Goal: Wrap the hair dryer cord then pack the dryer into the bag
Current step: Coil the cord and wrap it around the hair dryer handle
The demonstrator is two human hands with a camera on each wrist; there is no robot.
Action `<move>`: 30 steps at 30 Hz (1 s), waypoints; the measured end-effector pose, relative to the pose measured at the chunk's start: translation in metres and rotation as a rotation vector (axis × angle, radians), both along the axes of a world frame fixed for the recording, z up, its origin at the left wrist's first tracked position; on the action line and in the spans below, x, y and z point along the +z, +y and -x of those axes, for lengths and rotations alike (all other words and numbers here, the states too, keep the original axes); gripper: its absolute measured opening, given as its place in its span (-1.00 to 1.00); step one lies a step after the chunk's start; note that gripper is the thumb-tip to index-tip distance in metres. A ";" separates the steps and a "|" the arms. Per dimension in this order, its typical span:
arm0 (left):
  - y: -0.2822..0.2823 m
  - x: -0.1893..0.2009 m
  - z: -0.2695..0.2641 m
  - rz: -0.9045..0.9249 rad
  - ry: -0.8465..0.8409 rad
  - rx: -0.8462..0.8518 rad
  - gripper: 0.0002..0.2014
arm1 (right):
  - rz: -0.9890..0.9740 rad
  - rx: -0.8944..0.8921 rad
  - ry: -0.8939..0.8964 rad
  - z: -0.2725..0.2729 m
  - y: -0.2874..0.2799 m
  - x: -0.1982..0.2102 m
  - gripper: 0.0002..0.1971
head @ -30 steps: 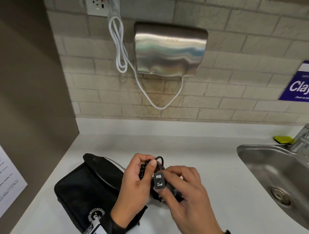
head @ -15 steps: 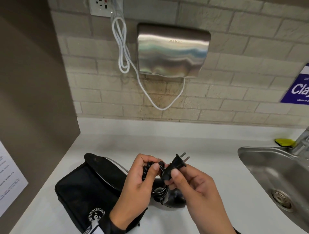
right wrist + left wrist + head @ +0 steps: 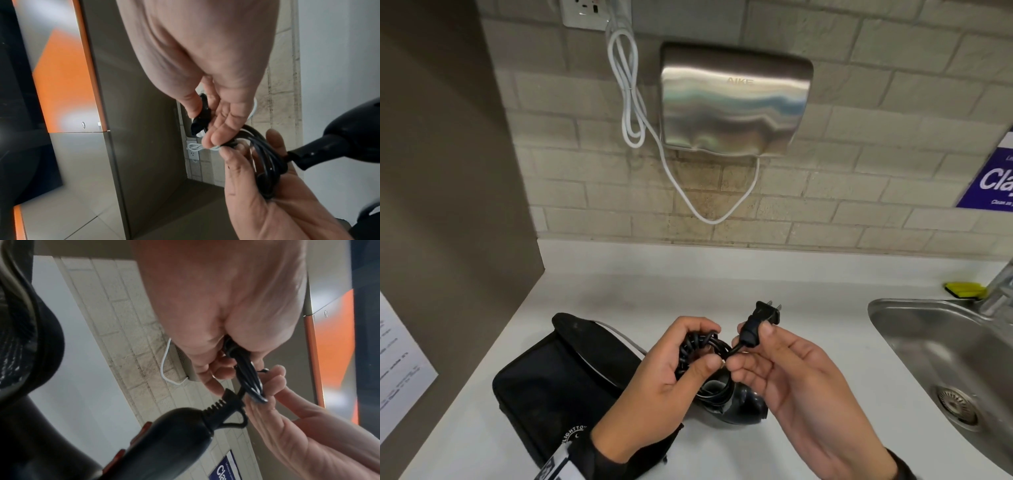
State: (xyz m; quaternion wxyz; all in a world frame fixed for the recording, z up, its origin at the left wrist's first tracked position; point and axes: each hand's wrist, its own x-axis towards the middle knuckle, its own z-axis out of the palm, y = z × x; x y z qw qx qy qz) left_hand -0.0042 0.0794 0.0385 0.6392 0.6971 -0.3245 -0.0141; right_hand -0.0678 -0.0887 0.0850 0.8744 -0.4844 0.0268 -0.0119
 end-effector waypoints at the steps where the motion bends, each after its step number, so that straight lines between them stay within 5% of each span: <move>1: 0.001 0.000 -0.001 -0.032 -0.010 0.000 -0.68 | 0.004 0.002 0.000 0.000 0.000 0.000 -0.40; 8: 0.005 0.001 -0.005 -0.195 -0.084 -0.017 -0.75 | -0.043 0.020 0.018 0.000 0.002 0.007 -0.41; 13: 0.003 0.003 -0.006 -0.230 -0.202 0.034 -0.82 | -0.108 -0.013 0.034 -0.002 0.007 0.018 -0.70; 17: 0.003 0.000 -0.006 -0.210 -0.226 0.062 -0.85 | -0.085 -0.069 0.074 -0.006 0.010 0.018 -0.70; 24: 0.004 -0.004 -0.002 -0.206 -0.190 0.054 -0.82 | 0.334 -0.308 0.203 -0.008 0.007 -0.004 -0.69; 27: 0.005 -0.003 -0.002 -0.216 -0.173 0.048 -0.82 | 0.609 -0.477 0.013 -0.010 0.003 -0.012 -0.84; 30: 0.005 -0.002 -0.002 -0.217 -0.170 0.048 -0.82 | 0.901 -0.428 -0.186 -0.010 -0.002 -0.014 -0.78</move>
